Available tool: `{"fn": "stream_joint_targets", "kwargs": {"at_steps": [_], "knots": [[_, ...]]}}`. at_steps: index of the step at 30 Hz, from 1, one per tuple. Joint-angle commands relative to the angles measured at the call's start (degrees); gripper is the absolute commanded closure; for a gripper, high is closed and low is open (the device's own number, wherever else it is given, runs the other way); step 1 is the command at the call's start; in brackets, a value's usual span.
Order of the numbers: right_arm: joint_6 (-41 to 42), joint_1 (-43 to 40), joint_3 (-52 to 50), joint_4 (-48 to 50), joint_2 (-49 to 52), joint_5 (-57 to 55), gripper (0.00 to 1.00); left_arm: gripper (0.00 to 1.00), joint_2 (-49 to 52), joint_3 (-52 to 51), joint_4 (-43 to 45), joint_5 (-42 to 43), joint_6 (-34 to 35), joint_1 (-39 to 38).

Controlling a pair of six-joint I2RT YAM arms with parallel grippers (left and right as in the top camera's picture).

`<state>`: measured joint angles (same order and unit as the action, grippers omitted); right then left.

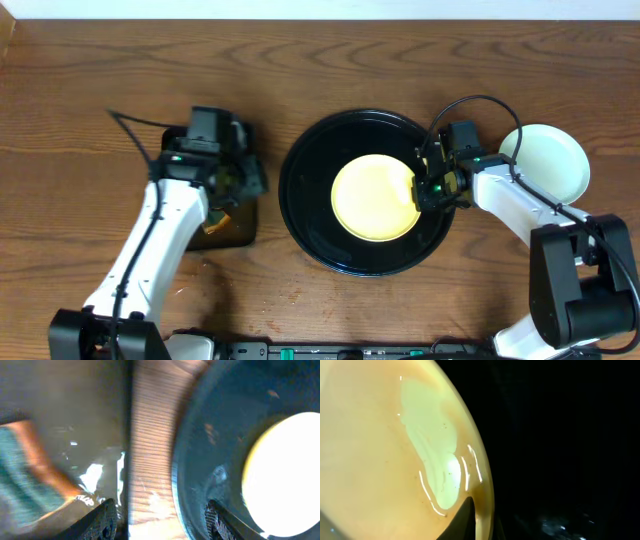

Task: Clean dirty plates on tray and stack at the side
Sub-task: 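Return the sponge to the black rectangular tray with the left gripper, then lift the yellow plate with the right gripper and tilt it up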

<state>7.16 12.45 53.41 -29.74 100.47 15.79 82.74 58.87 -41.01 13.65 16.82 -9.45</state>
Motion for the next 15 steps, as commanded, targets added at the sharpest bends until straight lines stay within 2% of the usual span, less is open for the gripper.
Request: {"fn": "stream_joint_targets", "kwargs": {"at_steps": [1,2,6,7,8,12,15], "knots": [[-0.2,0.2,-1.0,0.7,1.1,4.2,0.91,0.42,0.9,0.9,0.9,0.7,-0.7,-3.2],[0.1,0.2,-1.0,1.1,1.1,4.2,0.99,0.42,1.1,0.9,1.2,0.4,-0.7,-4.0],[1.6,-0.2,-0.3,1.1,0.8,3.3,0.99,0.39,1.2,0.9,0.8,-3.5,-0.7,-4.7],[1.6,-0.3,0.9,-0.3,0.2,1.3,0.99,0.29,1.2,0.9,0.7,-4.9,-0.7,-4.7],[1.6,-0.2,2.4,-1.9,-0.7,-0.7,0.99,0.25,1.2,0.9,0.7,-5.7,-0.7,-4.7],[0.2,2.9,9.4,-8.0,-5.4,-12.9,0.99,0.17,1.2,0.9,0.7,-5.8,-0.7,-4.7],[0.3,5.9,12.3,-9.1,-8.0,-20.4,0.99,0.16,1.2,0.9,0.7,-5.8,-0.7,-4.7]]}}
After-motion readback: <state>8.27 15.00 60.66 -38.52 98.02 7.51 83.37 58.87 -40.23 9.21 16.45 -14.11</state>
